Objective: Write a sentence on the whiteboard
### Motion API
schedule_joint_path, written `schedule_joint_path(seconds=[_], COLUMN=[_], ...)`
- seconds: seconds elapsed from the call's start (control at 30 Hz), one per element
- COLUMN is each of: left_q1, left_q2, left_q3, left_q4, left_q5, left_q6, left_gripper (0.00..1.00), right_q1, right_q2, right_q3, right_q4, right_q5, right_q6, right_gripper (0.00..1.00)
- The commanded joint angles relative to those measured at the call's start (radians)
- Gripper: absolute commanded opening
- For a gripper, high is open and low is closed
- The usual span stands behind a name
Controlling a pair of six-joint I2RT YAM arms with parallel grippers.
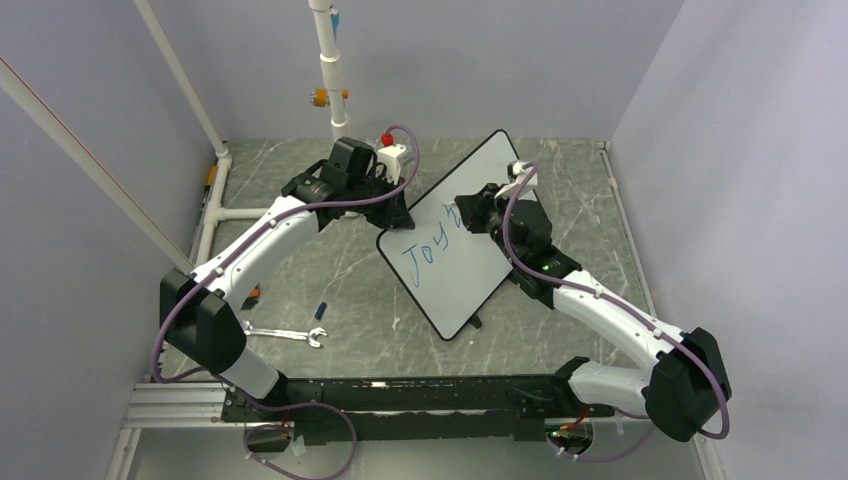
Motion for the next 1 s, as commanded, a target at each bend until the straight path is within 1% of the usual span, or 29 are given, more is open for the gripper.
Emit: schedule_joint_path(seconds=[0.0, 0.3, 0.6, 0.7, 0.97], left_q1=[0.006, 0.005, 0.006, 0.006, 0.003], left_q2=[0.004, 0.004, 0.003, 0.002, 0.001], left_q3=[-0.020, -0.020, -0.020, -0.020, -0.019], left_q4=[-0.024, -0.025, -0.025, -0.026, -0.025], left_q5=[-0.288, -0.289, -0.290, -0.289, -0.289], left_q6=[0.250, 0.250, 0.250, 0.250, 0.250], left_gripper=[0.00, 0.00, 0.00, 0.00, 0.00], right_q1=[0.000, 0.000, -0.004, -0.009, -0.010], right_q2=[0.016, -0.013, -0.094, -0.084, -0.039], right_q3=[0.047, 0.029, 0.016, 0.019, 0.021], right_q4=[0.052, 0.031, -0.015, -0.039, -0.031], right_q5=[-0.007, 0.009, 0.114, 0.133, 0.114], right_q6=[0.012, 0.004, -0.038, -0.025, -0.006], right_gripper=[0.00, 0.00, 0.00, 0.00, 0.00])
